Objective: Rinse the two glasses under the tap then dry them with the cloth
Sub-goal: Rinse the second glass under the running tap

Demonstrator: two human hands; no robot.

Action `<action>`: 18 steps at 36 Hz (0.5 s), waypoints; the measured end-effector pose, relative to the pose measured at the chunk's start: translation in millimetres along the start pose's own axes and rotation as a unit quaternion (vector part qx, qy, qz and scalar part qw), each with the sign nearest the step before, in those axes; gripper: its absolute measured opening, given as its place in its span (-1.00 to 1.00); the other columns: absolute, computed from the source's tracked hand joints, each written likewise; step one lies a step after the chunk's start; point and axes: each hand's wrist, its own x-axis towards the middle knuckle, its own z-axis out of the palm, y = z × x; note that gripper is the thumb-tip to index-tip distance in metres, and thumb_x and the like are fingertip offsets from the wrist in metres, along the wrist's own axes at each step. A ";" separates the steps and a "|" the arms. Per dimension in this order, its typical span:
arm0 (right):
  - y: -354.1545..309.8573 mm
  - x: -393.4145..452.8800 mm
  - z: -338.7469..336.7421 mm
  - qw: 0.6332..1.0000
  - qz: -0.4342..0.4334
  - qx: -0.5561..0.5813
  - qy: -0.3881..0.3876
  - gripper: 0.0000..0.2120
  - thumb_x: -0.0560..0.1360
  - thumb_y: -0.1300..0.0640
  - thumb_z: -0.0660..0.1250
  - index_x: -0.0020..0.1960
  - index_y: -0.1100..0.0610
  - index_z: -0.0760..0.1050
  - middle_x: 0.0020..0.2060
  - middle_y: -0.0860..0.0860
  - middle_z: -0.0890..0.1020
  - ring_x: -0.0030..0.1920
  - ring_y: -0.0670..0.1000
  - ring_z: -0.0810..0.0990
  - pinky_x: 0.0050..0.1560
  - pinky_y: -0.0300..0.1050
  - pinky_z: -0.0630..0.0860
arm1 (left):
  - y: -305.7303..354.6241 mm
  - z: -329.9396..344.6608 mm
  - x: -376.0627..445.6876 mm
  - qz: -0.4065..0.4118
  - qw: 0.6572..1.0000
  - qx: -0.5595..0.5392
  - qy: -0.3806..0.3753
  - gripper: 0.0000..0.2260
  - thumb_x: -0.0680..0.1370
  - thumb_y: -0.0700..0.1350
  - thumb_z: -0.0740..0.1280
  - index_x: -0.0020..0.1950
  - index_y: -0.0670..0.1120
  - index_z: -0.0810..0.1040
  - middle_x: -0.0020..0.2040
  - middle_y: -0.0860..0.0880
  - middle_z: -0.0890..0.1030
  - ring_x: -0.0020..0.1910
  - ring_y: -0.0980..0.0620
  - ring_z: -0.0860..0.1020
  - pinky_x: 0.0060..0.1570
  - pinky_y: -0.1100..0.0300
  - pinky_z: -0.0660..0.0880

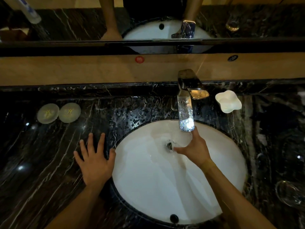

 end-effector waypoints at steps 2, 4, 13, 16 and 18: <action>2.2 1.5 -3.2 0.999 0.014 0.034 -0.017 -0.07 0.23 0.07 0.67 0.45 -0.03 0.24 0.13 -0.15 0.46 0.13 -0.06 0.45 0.03 -0.23 0.38 | 0.9 -0.5 -0.1 0.000 1.000 0.001 0.001 -0.36 0.53 0.29 0.00 0.61 0.16 0.13 0.64 -0.08 0.09 0.62 -0.20 -0.04 0.51 -0.33 -0.10; 2.1 1.1 -1.6 1.000 0.004 0.008 -0.025 -0.07 0.22 0.07 0.68 0.44 -0.03 0.24 0.12 -0.15 0.47 0.12 -0.06 0.46 0.03 -0.22 0.40 | 1.9 -1.1 0.0 -0.001 1.000 0.002 0.003 -0.36 0.53 0.29 0.01 0.61 0.16 0.14 0.64 -0.08 0.09 0.62 -0.20 -0.03 0.51 -0.32 -0.10; 10.3 7.9 5.3 0.959 0.111 0.254 -0.059 -0.27 0.20 0.24 0.66 0.25 -0.05 0.42 0.11 -0.04 0.62 0.07 0.00 0.63 -0.06 -0.01 0.65 | 1.2 -0.2 -0.8 -0.001 1.000 0.003 0.004 -0.36 0.53 0.29 0.02 0.61 0.16 0.13 0.64 -0.07 0.09 0.62 -0.19 -0.04 0.52 -0.31 -0.10; 9.8 7.3 9.2 0.926 0.159 0.333 -0.079 -0.31 0.16 0.09 0.65 0.23 -0.03 0.48 0.12 0.05 0.66 0.05 0.09 0.67 -0.08 0.07 0.66 | 0.8 -0.2 -0.4 -0.001 1.000 0.003 0.002 -0.36 0.53 0.29 0.01 0.61 0.16 0.13 0.64 -0.07 0.09 0.62 -0.19 -0.04 0.52 -0.31 -0.10; 8.8 7.9 12.4 0.903 0.189 0.377 -0.087 -0.44 0.25 -0.02 0.60 0.20 0.01 0.53 0.07 0.10 0.66 -0.04 0.11 0.68 -0.15 0.04 0.64 | 1.0 -0.5 -0.1 0.000 1.000 0.003 0.005 -0.36 0.53 0.29 0.02 0.61 0.15 0.14 0.64 -0.07 0.09 0.62 -0.19 -0.04 0.52 -0.31 -0.10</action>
